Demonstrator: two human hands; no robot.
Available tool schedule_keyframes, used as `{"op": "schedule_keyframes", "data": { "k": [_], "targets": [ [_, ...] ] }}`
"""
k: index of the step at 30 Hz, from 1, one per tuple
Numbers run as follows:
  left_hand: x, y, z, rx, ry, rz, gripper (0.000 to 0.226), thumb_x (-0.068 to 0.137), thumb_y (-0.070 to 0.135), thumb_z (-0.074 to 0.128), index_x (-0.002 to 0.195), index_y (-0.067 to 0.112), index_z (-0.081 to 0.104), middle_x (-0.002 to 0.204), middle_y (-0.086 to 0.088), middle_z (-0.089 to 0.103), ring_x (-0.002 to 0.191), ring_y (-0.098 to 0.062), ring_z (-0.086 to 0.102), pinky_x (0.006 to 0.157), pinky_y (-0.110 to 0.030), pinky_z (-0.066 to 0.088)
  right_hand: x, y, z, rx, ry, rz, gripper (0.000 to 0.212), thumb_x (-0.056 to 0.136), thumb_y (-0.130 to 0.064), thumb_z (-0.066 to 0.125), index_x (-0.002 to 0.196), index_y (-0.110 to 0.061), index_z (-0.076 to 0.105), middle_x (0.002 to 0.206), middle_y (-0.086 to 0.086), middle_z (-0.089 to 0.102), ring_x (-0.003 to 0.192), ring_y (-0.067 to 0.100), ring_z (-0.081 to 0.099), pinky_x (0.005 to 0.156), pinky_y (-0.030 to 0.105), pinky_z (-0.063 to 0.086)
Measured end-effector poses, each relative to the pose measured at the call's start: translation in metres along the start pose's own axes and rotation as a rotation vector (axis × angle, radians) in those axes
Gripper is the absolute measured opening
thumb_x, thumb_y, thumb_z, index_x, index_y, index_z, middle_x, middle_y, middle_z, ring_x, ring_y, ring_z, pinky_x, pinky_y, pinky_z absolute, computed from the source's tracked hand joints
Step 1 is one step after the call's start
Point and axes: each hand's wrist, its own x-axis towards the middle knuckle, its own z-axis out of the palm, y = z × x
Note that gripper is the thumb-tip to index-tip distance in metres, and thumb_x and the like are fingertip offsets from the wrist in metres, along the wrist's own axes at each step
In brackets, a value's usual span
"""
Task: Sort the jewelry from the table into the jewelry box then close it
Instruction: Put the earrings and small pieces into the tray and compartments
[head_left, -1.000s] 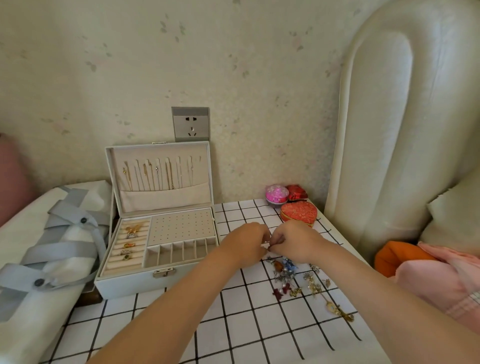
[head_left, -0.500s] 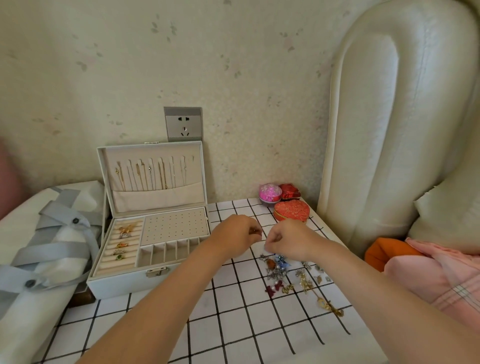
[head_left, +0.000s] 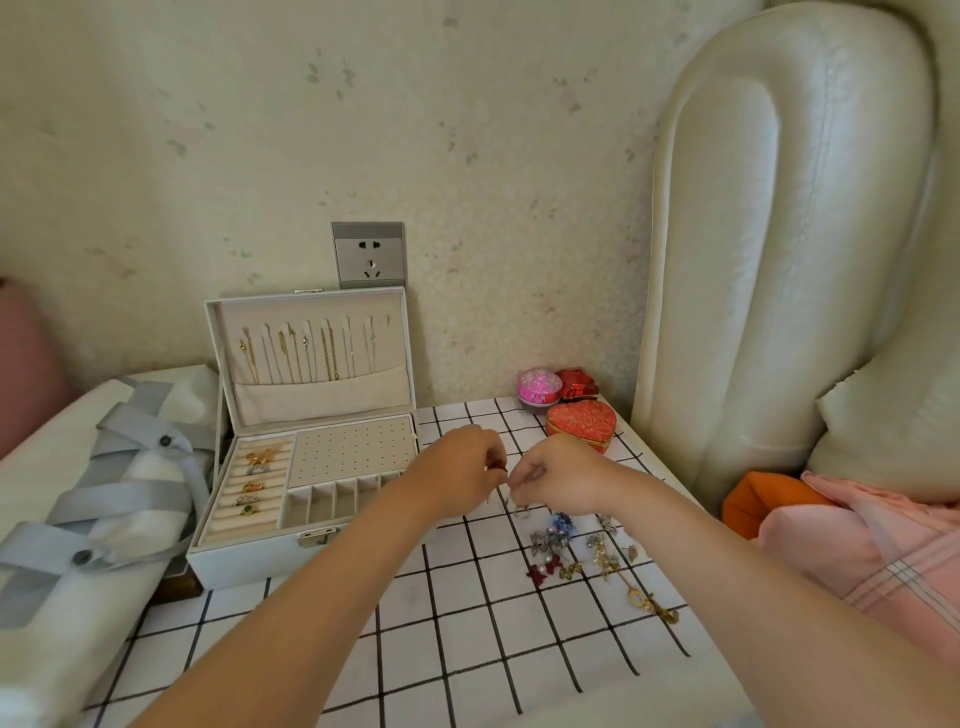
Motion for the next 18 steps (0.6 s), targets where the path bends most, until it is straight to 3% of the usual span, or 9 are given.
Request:
{"op": "schedule_keyframes", "data": {
  "k": [3,6,11,18],
  "targets": [
    [-0.013,-0.001,-0.015,-0.069,0.049,-0.007,0.011,0.091,0.029,0.064,0.099,0.022,0.066,0.097,0.006,0.062,0.081,-0.007,0.055,0.073,-0.022,0.045,-0.007,-0.009,-0.007,0.166,-0.015,-0.010,0.019,0.092,-0.014,0.068,0.110,-0.016,0.075,0.079,-0.003,0.069,0.067,0.008,0.061,0.058,0.017,0.049],
    [-0.030,-0.005,-0.031,-0.122,0.087,-0.043,0.010,0.094,0.026,0.061,0.102,0.024,0.066,0.097,0.010,0.062,0.075,0.000,0.051,0.067,-0.017,0.038,-0.016,-0.019,-0.013,0.306,-0.036,-0.020,0.023,0.098,-0.010,0.058,0.119,-0.013,0.069,0.091,-0.001,0.069,0.078,0.011,0.067,0.061,0.023,0.051],
    [-0.068,-0.015,-0.058,-0.252,0.216,-0.122,0.016,0.097,0.024,0.058,0.109,0.033,0.065,0.099,0.015,0.063,0.085,-0.003,0.059,0.072,-0.012,0.043,-0.022,-0.045,-0.015,0.499,-0.048,-0.060,0.024,0.099,-0.005,0.052,0.108,-0.010,0.074,0.095,0.003,0.071,0.077,0.015,0.067,0.058,0.024,0.049],
    [-0.131,-0.055,-0.095,-0.402,0.395,-0.242,0.020,0.092,0.014,0.066,0.092,0.034,0.067,0.094,0.007,0.070,0.089,-0.006,0.063,0.081,-0.016,0.046,-0.015,-0.092,0.010,0.406,-0.029,-0.210,0.018,0.097,-0.014,0.061,0.108,-0.020,0.072,0.097,0.005,0.073,0.071,0.012,0.063,0.060,0.026,0.051]
  ]
}}
